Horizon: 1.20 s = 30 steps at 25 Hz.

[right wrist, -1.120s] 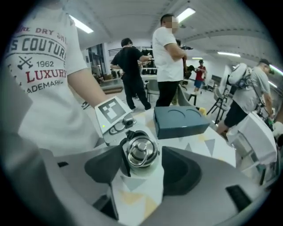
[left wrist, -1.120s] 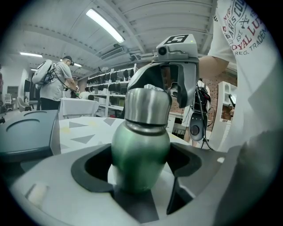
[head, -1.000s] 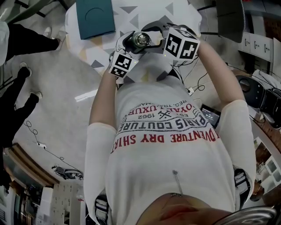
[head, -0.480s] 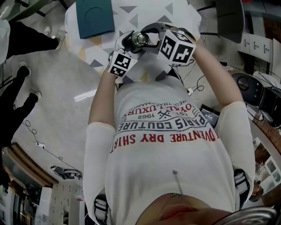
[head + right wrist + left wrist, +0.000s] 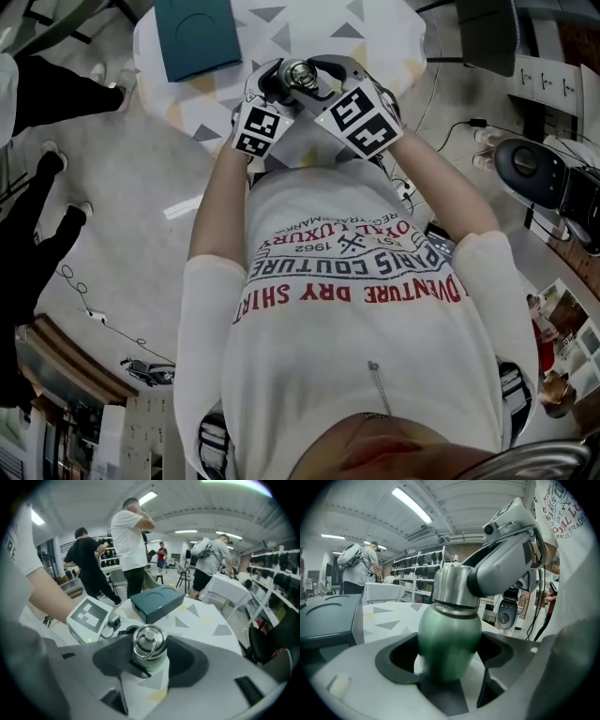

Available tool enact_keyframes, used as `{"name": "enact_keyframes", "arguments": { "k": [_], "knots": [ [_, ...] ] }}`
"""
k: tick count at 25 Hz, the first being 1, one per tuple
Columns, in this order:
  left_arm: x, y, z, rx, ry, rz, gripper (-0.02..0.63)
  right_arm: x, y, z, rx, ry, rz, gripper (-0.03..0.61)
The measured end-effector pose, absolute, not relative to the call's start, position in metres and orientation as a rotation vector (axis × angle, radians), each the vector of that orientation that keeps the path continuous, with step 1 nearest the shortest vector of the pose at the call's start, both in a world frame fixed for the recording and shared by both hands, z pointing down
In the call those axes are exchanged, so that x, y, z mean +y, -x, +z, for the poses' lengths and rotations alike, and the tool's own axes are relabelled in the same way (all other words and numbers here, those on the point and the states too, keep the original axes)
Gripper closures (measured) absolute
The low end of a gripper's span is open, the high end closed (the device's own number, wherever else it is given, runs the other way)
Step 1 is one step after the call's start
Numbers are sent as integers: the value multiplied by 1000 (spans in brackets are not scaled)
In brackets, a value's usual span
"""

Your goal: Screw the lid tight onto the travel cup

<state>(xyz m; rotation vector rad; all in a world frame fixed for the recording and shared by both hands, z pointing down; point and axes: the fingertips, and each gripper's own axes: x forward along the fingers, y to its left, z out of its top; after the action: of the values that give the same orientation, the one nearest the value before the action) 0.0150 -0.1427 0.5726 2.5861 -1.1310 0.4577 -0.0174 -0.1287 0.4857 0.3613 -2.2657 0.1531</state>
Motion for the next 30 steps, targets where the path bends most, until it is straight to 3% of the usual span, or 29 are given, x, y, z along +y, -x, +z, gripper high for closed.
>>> {"name": "enact_keyframes", "arguments": {
  "k": [7, 10, 21, 30],
  "knots": [
    [-144, -15, 576, -1129, -2585, 481, 230, -129, 17, 486, -2299, -434, 109, 342],
    [-144, -14, 580, -1127, -2580, 483, 230, -120, 17, 488, -2328, -288, 119, 298],
    [-141, -15, 584, -1128, -2568, 500, 232, -116, 5, 474, -2127, 443, -311, 296],
    [-142, -15, 586, -1131, -2567, 510, 232, -113, 9, 489, -1987, 710, -468, 296]
  ]
}}
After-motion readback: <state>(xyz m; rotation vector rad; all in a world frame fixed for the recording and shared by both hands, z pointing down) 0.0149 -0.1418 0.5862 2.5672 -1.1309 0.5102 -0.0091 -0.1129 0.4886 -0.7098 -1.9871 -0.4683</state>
